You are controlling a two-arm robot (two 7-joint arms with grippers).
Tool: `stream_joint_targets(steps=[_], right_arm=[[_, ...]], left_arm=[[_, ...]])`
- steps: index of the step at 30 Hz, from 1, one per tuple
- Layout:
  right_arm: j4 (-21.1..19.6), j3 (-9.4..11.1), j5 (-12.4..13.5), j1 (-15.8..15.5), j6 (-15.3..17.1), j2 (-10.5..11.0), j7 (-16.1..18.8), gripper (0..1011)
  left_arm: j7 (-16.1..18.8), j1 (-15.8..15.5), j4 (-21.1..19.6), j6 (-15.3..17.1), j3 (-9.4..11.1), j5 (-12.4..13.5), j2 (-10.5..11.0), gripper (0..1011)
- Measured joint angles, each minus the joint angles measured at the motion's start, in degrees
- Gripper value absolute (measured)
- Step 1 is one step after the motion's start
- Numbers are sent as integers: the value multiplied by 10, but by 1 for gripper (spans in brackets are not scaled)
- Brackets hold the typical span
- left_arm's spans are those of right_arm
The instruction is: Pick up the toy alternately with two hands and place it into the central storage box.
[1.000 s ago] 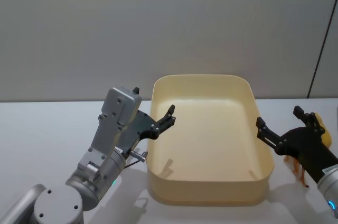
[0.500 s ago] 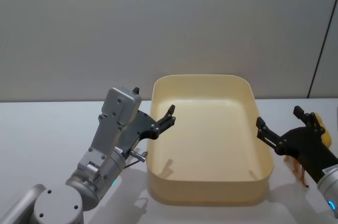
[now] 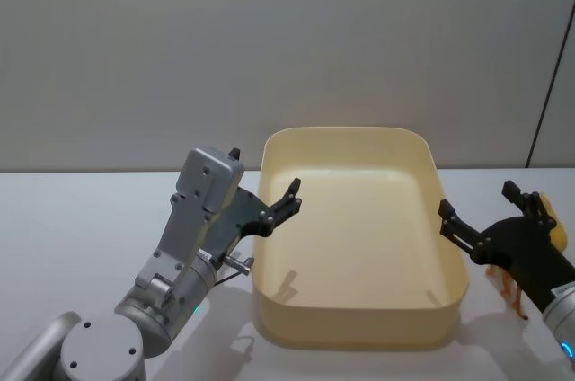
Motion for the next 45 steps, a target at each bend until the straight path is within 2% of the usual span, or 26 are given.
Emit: stream_joint_targets(steps=[32, 45], right_arm=[[0, 0, 0, 0, 0, 0, 0, 1001], [-20, 8, -11, -22, 21, 20, -2, 1001]], left_arm=[[0, 0, 0, 0, 0, 0, 0, 1002], [0, 0, 0, 0, 0, 0, 0, 1002]])
